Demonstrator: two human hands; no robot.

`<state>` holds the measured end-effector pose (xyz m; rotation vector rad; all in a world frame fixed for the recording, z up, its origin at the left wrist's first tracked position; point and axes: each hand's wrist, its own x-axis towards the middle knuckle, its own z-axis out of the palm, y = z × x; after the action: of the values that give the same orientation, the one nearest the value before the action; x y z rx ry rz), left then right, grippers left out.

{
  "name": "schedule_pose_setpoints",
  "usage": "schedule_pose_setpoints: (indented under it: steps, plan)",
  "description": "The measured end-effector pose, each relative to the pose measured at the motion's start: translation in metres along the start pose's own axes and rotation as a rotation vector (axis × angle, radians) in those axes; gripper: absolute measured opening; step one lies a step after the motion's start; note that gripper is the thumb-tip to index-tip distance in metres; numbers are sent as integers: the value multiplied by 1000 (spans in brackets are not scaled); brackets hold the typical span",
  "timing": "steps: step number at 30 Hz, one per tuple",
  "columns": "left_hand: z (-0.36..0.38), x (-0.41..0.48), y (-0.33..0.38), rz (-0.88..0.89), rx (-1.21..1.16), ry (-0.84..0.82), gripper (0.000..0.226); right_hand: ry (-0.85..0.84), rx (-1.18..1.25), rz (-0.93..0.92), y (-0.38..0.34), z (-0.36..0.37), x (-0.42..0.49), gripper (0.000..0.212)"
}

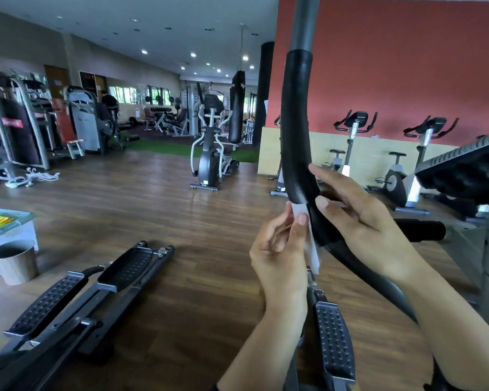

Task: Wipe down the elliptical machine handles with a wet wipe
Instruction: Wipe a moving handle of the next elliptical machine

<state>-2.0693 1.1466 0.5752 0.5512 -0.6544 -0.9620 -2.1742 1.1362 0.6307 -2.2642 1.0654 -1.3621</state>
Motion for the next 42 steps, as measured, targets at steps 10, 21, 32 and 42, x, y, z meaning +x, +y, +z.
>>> schedule_pose_setpoints:
  steps: [10,21,32,42]
  plan:
    - [10,38,23,-152,23,13,18,55,-27,71,-6,7,16,46]
    - [26,89,37,-339,-62,-139,17,139,-167,110,-16,14,70,51]
    - [32,123,37,-330,-59,-231,21,243,-258,210,-24,26,79,50]
    - [55,163,27,-267,-72,-213,22,338,-323,309,-31,30,112,43]
